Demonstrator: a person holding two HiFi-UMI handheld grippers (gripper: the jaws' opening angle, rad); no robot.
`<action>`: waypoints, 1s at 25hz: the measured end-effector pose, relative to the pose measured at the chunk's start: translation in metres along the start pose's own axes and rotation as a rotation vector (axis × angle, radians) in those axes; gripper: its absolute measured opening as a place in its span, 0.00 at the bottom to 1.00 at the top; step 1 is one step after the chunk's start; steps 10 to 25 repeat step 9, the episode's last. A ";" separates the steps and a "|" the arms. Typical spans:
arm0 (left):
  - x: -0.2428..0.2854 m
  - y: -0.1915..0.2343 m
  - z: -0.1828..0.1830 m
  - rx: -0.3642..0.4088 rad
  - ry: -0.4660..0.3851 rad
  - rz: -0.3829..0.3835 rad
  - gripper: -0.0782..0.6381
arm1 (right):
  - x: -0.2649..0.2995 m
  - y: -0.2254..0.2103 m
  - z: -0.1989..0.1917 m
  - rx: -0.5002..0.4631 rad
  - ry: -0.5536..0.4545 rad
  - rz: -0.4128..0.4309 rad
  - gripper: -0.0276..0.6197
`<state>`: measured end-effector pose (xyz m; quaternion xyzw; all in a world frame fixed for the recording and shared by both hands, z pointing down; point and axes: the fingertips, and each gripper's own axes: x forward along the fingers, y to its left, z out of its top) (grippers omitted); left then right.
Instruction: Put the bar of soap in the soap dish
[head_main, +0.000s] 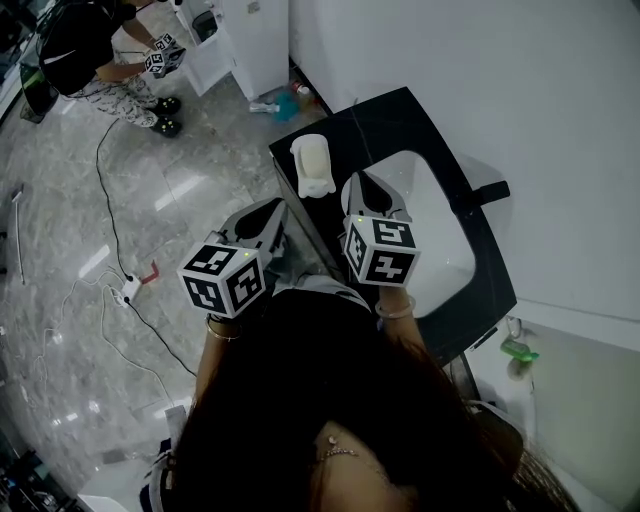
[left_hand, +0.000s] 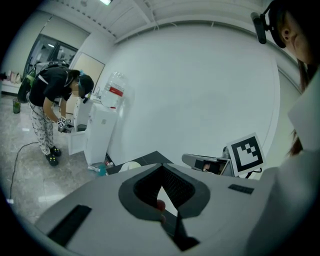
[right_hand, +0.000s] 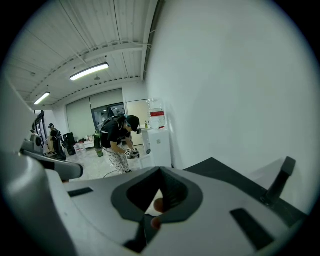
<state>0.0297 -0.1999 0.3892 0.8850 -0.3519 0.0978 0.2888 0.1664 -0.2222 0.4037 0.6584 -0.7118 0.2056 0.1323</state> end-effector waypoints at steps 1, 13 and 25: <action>0.000 0.000 0.000 0.000 -0.001 0.001 0.11 | 0.000 0.001 0.000 -0.002 -0.001 0.004 0.07; -0.003 -0.001 0.009 -0.011 -0.064 -0.001 0.11 | -0.001 0.002 0.000 0.004 -0.005 0.020 0.07; -0.003 -0.001 0.009 -0.011 -0.064 -0.001 0.11 | -0.001 0.002 0.000 0.004 -0.005 0.020 0.07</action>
